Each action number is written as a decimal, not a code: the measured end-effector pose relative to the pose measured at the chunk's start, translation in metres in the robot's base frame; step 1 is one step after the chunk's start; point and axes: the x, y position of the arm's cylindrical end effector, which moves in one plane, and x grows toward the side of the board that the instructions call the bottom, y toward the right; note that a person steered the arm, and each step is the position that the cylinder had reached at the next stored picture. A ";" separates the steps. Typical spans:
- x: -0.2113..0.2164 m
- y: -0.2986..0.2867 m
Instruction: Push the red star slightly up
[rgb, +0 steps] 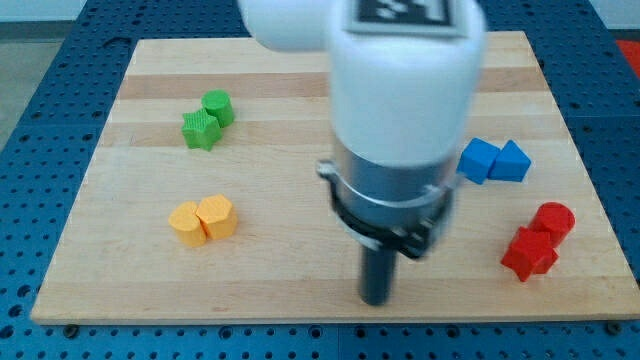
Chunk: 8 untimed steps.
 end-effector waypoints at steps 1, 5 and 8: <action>0.003 0.062; -0.001 0.163; -0.022 0.157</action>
